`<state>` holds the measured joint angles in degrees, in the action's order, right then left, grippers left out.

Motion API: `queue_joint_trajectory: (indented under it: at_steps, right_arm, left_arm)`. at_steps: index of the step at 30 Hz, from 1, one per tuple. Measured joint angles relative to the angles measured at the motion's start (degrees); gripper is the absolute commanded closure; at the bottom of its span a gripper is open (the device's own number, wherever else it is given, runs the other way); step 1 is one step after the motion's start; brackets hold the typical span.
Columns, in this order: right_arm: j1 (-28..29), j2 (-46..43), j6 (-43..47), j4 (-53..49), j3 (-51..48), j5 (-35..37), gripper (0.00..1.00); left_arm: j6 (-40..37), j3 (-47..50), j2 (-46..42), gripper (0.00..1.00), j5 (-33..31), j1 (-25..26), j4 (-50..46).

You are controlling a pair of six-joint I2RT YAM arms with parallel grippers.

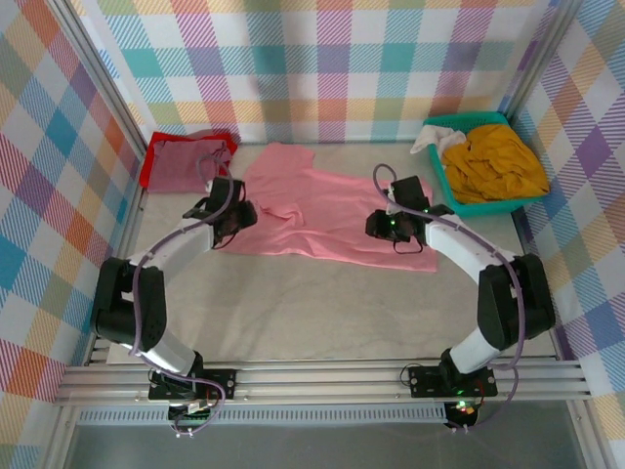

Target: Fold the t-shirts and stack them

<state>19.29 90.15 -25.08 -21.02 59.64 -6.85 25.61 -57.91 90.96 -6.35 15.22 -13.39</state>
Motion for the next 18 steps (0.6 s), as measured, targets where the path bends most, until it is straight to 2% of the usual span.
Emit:
queue_joint_trajectory:
  at_steps: [1, 3, 11, 18]
  right_arm:
    - [-0.46, 0.68, -0.87, 0.04, -0.63, -0.17, 0.96]
    - [-1.03, 2.16, -2.21, 0.22, -1.27, -0.31, 1.0]
    - [-0.94, 6.82, -4.72, 2.6, -3.04, -0.66, 1.0]
    - [-0.96, 7.52, -6.47, 5.55, -7.23, -0.66, 1.0]
  left_arm:
    - [0.59, 1.68, 0.81, 0.6, 0.81, -0.33, 0.07]
    - [1.49, 3.96, 2.14, 0.61, 2.71, -0.35, 0.17]
    - [3.98, 4.57, 9.01, 0.67, 7.78, -0.74, 5.01]
    - [6.6, 6.36, 8.87, 0.66, 8.7, -1.11, 9.81]
